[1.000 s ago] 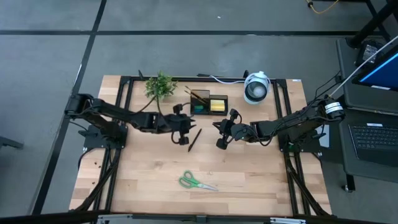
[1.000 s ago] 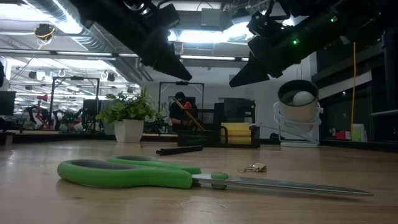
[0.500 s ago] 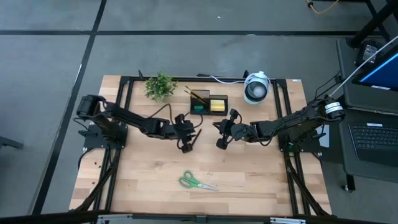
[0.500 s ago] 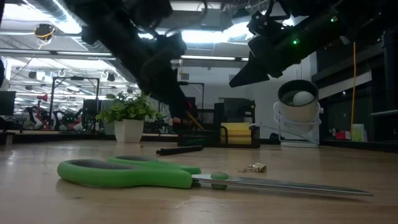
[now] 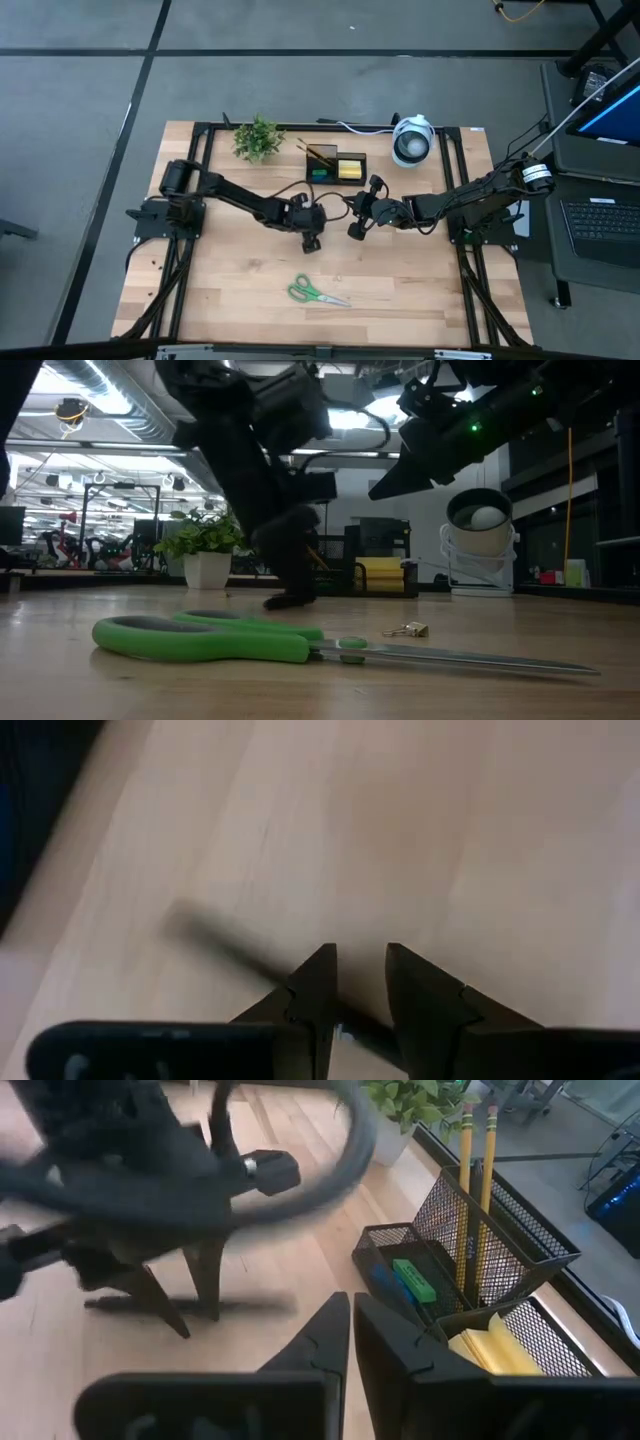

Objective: Pick and place office supplies into organizer
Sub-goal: Put the black pen into the black organizer

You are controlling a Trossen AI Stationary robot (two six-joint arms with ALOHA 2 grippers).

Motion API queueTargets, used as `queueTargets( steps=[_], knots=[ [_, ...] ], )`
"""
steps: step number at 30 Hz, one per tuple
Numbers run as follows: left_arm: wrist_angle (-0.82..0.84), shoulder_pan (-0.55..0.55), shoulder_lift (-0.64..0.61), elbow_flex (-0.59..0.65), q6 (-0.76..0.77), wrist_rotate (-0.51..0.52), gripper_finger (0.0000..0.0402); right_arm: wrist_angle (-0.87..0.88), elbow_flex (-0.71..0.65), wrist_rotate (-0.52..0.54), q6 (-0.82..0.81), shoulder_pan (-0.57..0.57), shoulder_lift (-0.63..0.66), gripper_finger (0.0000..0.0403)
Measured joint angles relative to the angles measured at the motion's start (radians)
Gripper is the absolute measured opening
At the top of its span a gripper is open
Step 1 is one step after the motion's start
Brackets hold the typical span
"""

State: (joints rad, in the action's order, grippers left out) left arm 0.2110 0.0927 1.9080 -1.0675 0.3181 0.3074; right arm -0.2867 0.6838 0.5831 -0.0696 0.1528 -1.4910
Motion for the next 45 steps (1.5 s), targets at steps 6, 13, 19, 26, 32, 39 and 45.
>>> queueTargets(
  steps=[6,13,19,26,32,39,45],
  knots=[
    [0.028,-0.009,0.009,-0.013,0.065,-0.01,0.0084,0.003,0.0,0.0,0.0,0.0,0.0,0.0026],
    [0.027,0.016,-0.024,-0.011,-0.071,-0.019,0.0084,0.003,0.0,0.0,0.0,0.0,0.0,0.0026],
    [0.093,0.042,-0.111,-0.011,-0.112,-0.006,0.0084,0.005,0.0,0.0,0.0,0.0,0.0,0.0026],
    [0.317,0.031,-0.214,-0.011,0.338,0.041,0.0084,0.005,0.0,0.0,-0.003,0.0,0.0,0.0026],
    [0.438,0.005,-0.206,-0.011,0.663,-0.023,0.0084,0.0,0.0,0.0,-0.029,0.0,0.0,0.0026],
    [0.436,-0.014,-0.193,0.005,0.804,-0.003,0.0084,-0.002,0.0,0.0,-0.028,0.0,0.0,0.0026],
    [0.42,-0.038,-0.193,0.004,0.824,0.012,0.0084,-0.002,0.0,0.0,-0.03,0.0,0.0,0.0026]
  ],
)
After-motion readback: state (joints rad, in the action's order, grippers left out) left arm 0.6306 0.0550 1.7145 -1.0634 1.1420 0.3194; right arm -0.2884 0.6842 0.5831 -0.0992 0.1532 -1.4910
